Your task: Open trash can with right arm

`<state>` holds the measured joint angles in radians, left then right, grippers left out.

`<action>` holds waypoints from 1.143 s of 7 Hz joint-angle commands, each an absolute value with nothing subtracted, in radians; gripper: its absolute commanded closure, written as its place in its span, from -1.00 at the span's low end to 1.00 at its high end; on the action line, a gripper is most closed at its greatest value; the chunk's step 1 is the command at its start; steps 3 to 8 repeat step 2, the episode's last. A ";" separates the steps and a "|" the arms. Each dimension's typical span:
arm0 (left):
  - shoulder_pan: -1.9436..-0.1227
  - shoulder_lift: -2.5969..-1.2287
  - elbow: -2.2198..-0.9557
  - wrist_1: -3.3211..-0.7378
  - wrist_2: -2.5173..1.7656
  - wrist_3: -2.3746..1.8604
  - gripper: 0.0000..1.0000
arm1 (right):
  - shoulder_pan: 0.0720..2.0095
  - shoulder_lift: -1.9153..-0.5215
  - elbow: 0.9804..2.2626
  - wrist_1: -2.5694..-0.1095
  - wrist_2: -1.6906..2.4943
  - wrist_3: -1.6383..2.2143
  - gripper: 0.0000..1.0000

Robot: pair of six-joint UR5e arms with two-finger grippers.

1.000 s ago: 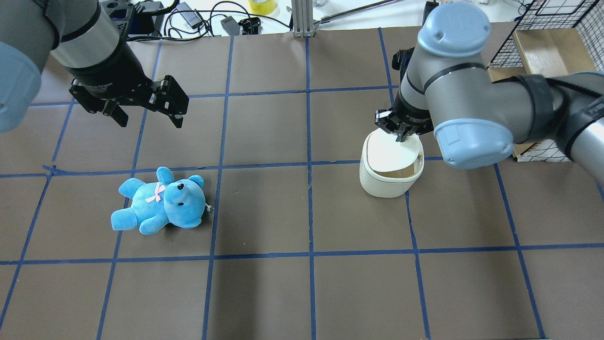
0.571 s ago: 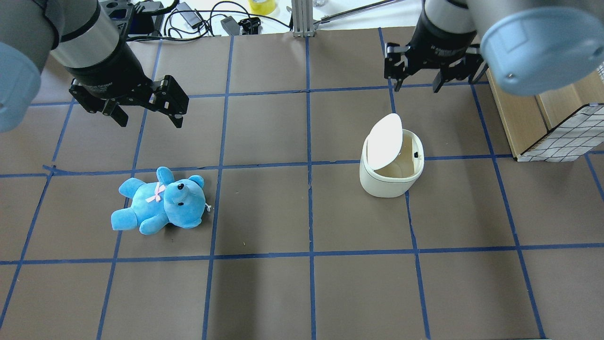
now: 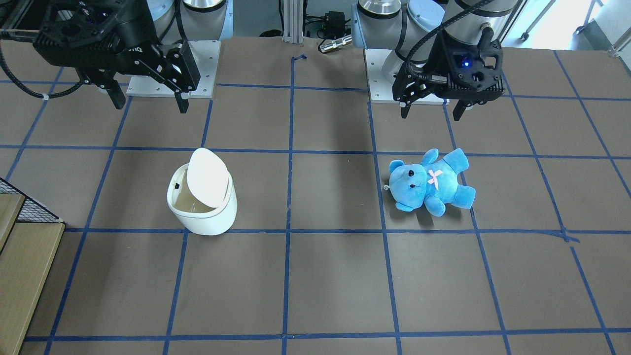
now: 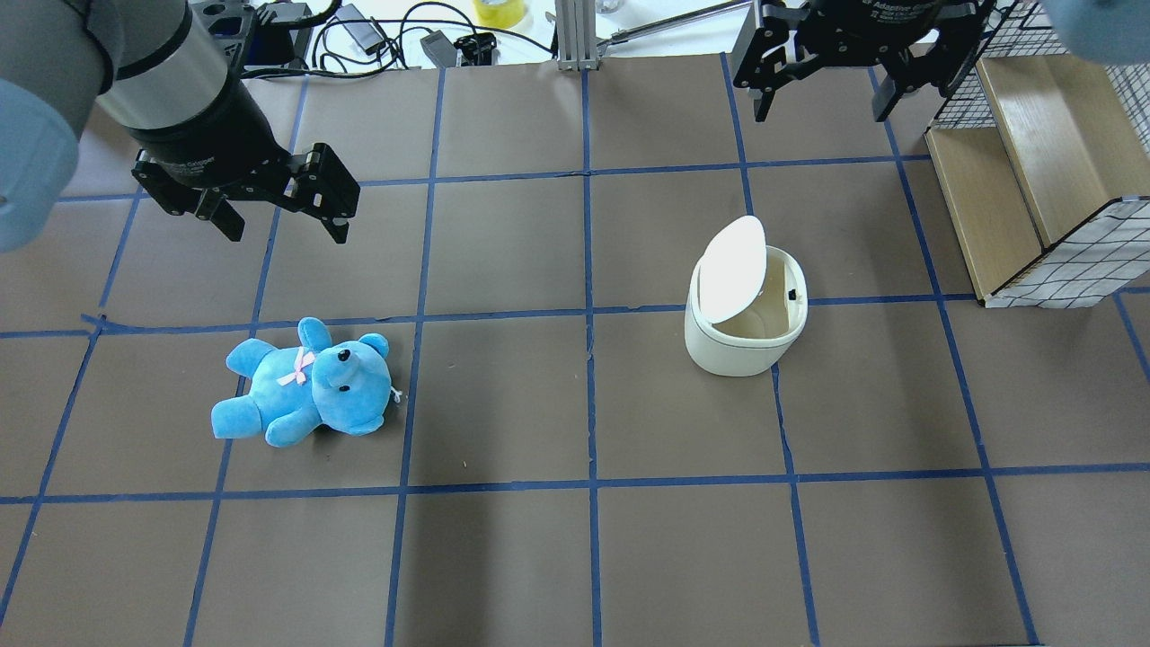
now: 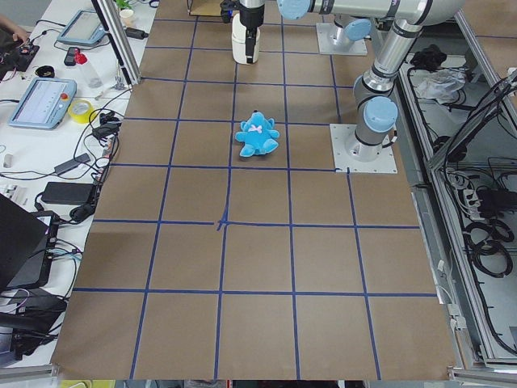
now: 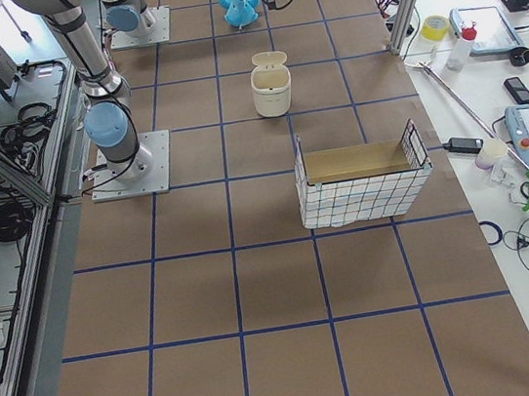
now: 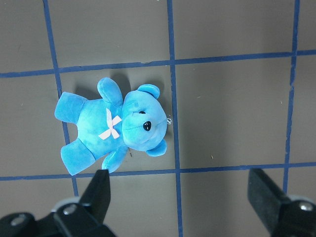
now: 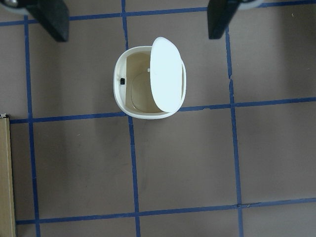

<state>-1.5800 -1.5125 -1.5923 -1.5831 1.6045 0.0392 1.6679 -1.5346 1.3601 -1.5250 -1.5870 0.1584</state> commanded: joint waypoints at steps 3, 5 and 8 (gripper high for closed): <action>-1.580 -1.513 -1.592 -1.583 1.605 0.040 -1.00 | 1.669 -1.534 1.361 -1.517 -1.586 0.158 -1.00; -1.580 -1.513 -1.592 -1.583 1.605 0.040 -1.00 | 1.669 -1.534 1.361 -1.517 -1.586 0.158 -1.00; -1.580 -1.513 -1.592 -1.583 1.605 0.040 -1.00 | 1.669 -1.534 1.361 -1.517 -1.586 0.158 -1.00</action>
